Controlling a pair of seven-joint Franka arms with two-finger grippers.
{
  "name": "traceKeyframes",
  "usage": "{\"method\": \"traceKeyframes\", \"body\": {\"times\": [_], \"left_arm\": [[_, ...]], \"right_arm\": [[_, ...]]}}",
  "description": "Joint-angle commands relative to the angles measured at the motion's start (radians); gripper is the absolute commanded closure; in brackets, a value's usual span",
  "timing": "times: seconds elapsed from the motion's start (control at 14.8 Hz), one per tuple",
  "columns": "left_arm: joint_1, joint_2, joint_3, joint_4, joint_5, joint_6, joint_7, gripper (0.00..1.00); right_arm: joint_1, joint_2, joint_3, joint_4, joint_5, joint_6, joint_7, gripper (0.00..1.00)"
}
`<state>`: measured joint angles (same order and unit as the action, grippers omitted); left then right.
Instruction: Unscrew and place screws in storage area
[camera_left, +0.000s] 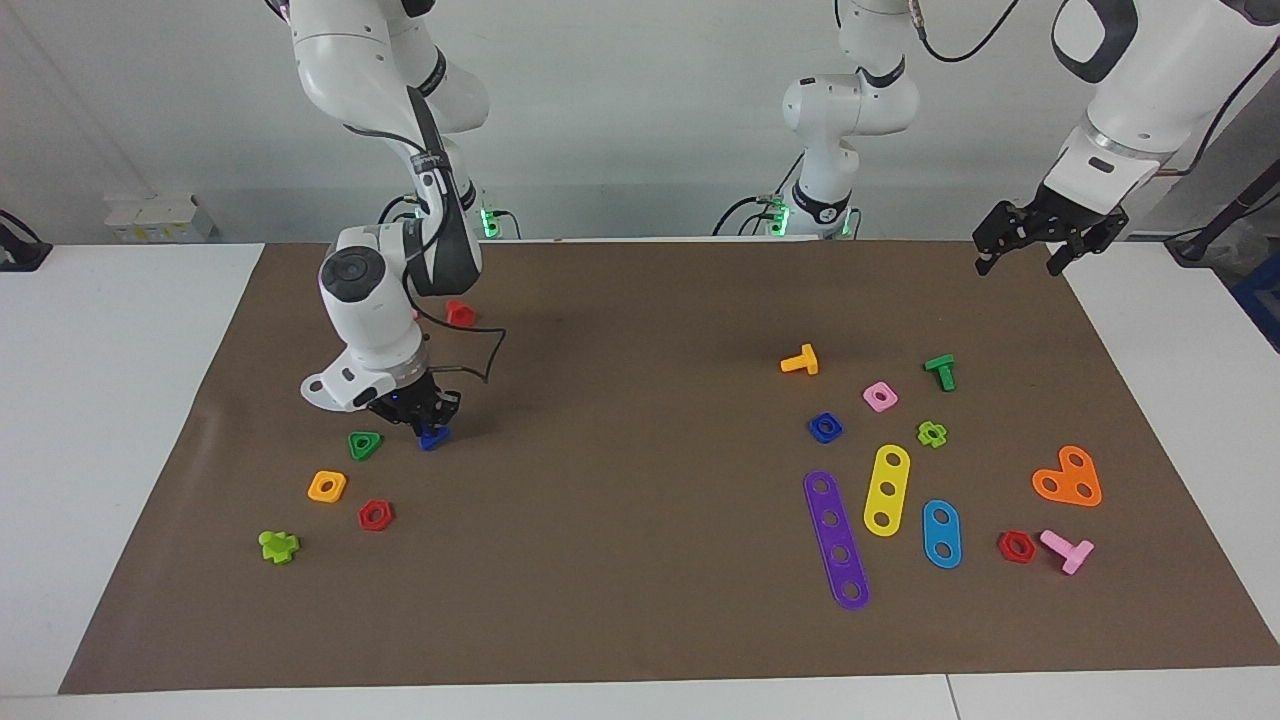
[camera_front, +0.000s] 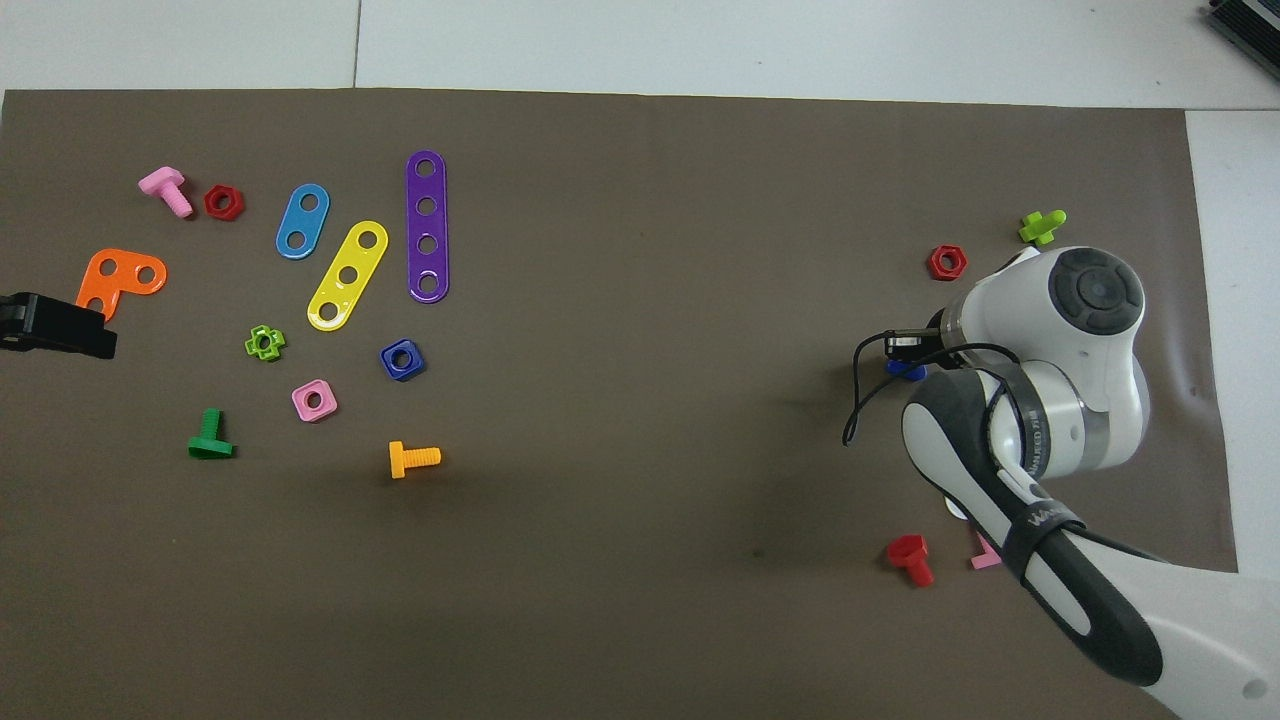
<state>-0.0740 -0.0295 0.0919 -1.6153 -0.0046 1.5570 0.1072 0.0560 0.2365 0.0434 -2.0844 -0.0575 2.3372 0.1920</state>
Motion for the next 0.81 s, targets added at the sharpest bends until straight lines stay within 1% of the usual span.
{"method": "traceKeyframes", "body": {"times": [0.0,0.07,0.2,0.34,0.41,0.47,0.61,0.74], "left_arm": [[-0.012,-0.012,0.005,0.009,-0.009,-0.023,-0.015,0.0],[-0.012,-0.019,0.008,0.006,-0.008,-0.018,-0.014,0.0],[-0.012,-0.021,0.008,0.0,-0.008,-0.008,-0.011,0.0],[-0.006,-0.027,0.009,-0.006,-0.008,-0.002,0.002,0.0],[-0.001,-0.029,0.009,-0.011,-0.008,0.002,0.003,0.0],[0.0,-0.03,0.011,-0.012,-0.008,0.002,-0.004,0.0],[0.0,-0.03,0.011,-0.012,-0.008,0.006,-0.003,0.0],[0.0,-0.029,0.011,-0.011,-0.008,0.032,0.002,0.0]], "right_arm": [[-0.016,-0.029,0.013,-0.026,0.022,0.025,-0.008,0.35],[-0.018,-0.04,0.013,-0.02,0.022,0.021,-0.008,0.29],[-0.022,-0.078,0.01,-0.005,0.022,-0.01,-0.009,0.19],[-0.022,-0.111,0.007,0.039,0.028,-0.079,-0.008,0.13],[-0.022,-0.127,0.007,0.058,0.031,-0.111,-0.006,0.08],[-0.022,-0.149,0.006,0.078,0.035,-0.137,-0.006,0.05],[-0.027,-0.186,0.0,0.125,0.035,-0.2,-0.008,0.04],[-0.041,-0.197,0.0,0.209,0.035,-0.304,-0.008,0.03]]}}
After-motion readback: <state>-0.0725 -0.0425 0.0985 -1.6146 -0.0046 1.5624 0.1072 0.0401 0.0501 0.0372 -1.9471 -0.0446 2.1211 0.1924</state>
